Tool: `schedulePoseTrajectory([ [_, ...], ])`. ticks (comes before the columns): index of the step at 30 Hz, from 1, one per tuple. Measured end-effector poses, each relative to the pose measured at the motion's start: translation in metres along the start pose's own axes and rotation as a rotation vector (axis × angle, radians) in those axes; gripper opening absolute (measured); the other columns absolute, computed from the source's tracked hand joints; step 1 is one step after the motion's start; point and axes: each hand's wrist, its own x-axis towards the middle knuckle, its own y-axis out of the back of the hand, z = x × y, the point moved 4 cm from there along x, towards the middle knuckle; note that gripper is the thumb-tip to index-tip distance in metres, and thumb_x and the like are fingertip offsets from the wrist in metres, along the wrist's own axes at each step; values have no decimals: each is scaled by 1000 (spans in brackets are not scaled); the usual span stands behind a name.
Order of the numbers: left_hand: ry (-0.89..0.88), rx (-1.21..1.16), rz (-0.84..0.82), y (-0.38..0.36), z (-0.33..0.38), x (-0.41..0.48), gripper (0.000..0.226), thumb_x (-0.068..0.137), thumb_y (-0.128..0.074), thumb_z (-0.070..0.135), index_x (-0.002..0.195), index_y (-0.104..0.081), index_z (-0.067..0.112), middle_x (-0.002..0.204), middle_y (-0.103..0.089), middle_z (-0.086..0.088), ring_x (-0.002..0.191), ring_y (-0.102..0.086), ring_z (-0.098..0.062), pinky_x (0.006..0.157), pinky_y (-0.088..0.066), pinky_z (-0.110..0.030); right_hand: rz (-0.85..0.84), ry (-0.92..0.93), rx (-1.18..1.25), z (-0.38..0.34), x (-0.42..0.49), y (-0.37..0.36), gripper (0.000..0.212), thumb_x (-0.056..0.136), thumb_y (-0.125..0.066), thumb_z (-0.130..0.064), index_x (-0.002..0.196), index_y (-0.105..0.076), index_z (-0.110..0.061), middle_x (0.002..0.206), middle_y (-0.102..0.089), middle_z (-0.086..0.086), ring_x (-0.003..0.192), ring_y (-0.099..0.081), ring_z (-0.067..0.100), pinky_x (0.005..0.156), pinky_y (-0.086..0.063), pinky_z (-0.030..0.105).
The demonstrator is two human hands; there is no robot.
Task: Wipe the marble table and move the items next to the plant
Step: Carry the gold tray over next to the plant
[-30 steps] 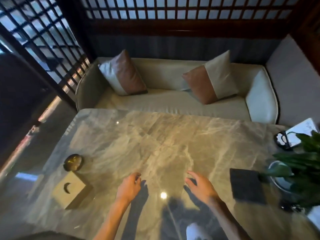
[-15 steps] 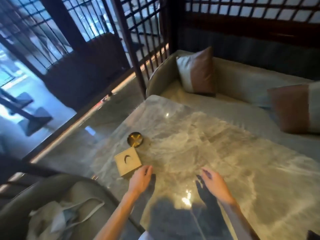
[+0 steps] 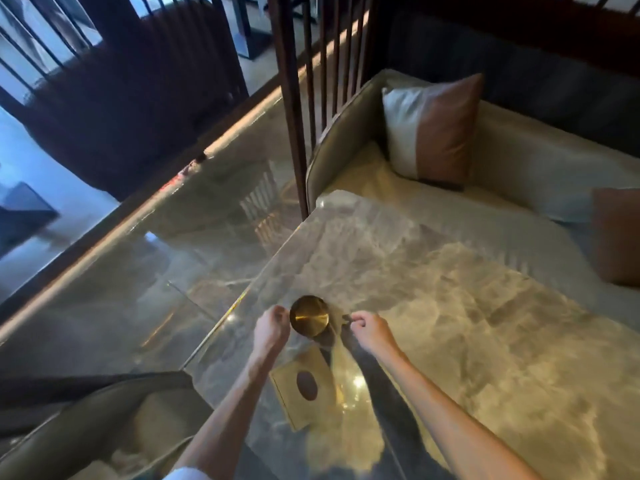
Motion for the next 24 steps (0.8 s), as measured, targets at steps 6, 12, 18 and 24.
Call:
schedulePoseTrajectory([
  [6,140,-68,-106,-18,-18,46,38,93,-49,21,127,-55,4,126,-63,-16,113,-61,-30,83,-44,-28,-63,-159,-14,-9,46,-44,47,91,-50,-15,138,-51,-14,130,-63,8,122,-57,25,104,-43,29],
  [12,150,-194,-155,-34,-33,66,38,81,-50,17,113,-69,15,104,-74,-14,83,-67,-26,81,-59,-43,-137,-184,64,-15,61,-75,49,92,-52,-18,141,-47,-15,130,-63,10,114,-61,23,95,-44,25],
  [18,114,-358,-146,-38,-8,54,36,85,-53,4,118,-65,10,109,-71,-15,96,-69,-28,85,-59,-48,-18,-151,208,-9,50,-50,46,92,-56,-21,137,-51,-16,116,-69,6,104,-63,19,98,-49,34],
  [24,-56,-458,-194,-77,49,5,36,62,-61,29,96,-74,24,89,-75,-9,86,-72,-24,80,-59,-51,226,-85,459,34,-10,38,29,88,-65,-15,116,-63,-11,86,-70,7,73,-69,21,77,-59,29],
])
